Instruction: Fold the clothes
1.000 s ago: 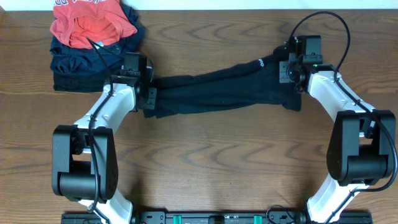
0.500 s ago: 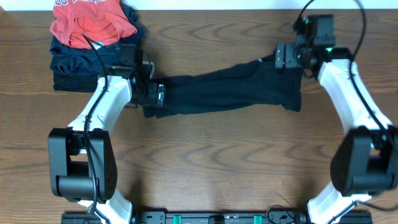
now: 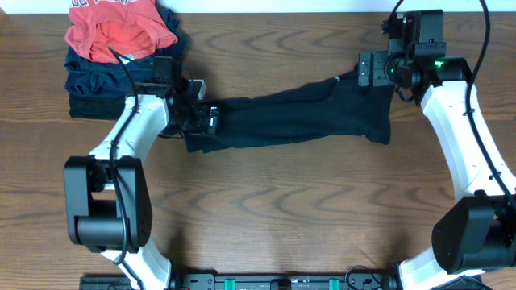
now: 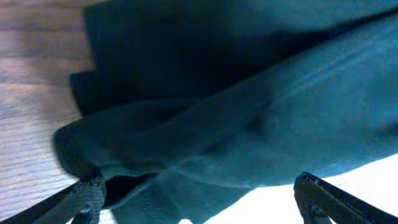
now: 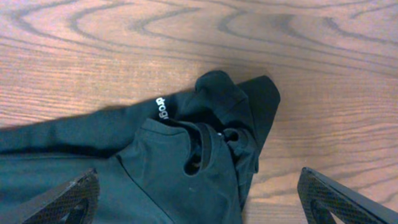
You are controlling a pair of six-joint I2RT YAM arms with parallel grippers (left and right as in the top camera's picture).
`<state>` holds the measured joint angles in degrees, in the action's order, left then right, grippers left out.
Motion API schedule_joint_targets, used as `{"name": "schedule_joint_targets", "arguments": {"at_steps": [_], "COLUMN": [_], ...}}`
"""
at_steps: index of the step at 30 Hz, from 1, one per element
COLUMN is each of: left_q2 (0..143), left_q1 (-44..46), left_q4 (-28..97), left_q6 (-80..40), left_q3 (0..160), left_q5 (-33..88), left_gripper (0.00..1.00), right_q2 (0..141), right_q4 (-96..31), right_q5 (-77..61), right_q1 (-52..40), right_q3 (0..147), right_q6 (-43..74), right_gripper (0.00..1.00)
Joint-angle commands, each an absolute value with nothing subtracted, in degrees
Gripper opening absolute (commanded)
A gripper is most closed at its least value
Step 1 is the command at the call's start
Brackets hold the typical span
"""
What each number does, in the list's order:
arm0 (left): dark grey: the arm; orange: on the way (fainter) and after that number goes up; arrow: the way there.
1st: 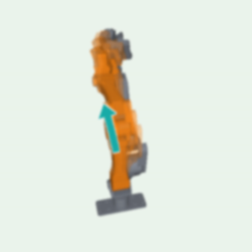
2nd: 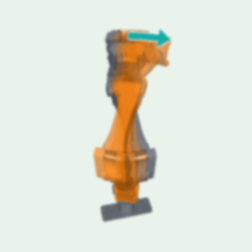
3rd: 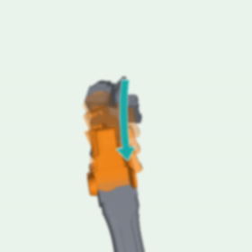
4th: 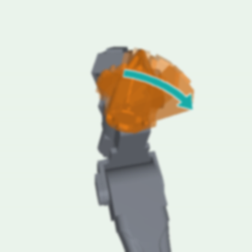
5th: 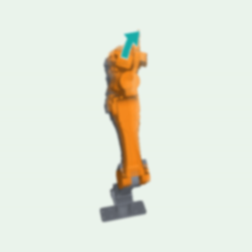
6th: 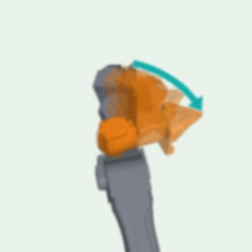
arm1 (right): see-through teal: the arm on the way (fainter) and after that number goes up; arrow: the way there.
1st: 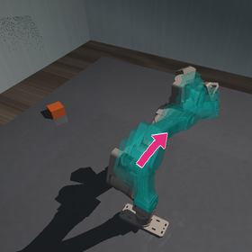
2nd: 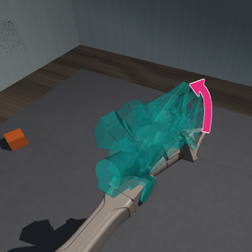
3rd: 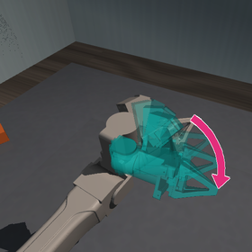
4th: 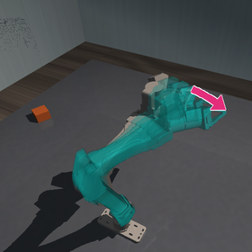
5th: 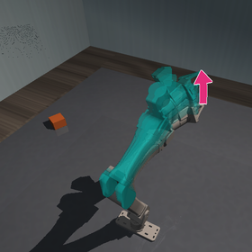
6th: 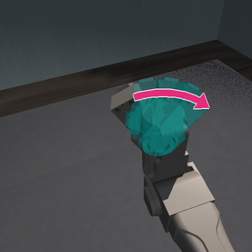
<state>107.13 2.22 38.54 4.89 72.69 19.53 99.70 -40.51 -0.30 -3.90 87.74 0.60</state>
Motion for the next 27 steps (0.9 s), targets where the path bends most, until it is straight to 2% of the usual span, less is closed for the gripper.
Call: {"name": "schedule_joint_targets", "arguments": {"at_steps": [1, 17, 21, 23, 25, 27], "left_q2": [108.3, 113.5, 114.4, 115.7, 117.0, 118.5], "left_q1": [-0.1, -1.5, -1.4, -1.4, -1.4, -1.4], "left_q4": [38.6, 38.5, 38.1, 37.7, 37.3, 37.0], "left_q6": [5.0, 5.1, 6.9, 8.1, 8.1, 8.1], "left_q3": [73.3, 73.3, 73.3, 73.3, 73.3, 73.3], "left_q5": [21.0, 24.4, 28.9, 31.7, 31.9, 32.0], "left_gripper": [0.98, 0.98, 1.0, 0.96, 0.88, 0.71], "right_q2": [100.0, 100.0, 100.0, 100.0, 100.0, 100.0], "right_q4": [-41.1, -41.7, -41.6, -41.6, -41.6, -41.7], "right_q5": [-0.7, -0.7, -0.7, -0.7, -0.7, -0.7], "right_q1": [-4.8, -5.3, -5.3, -5.3, -5.3, -5.3], "right_q3": [87.9, 87.9, 87.9, 87.9, 87.9, 87.9], "right_q6": [0.4, 0.4, 0.4, 0.4, 0.3, 0.4], "right_gripper": [0.99, 0.99, 0.99, 0.99, 0.99, 0.99]}}
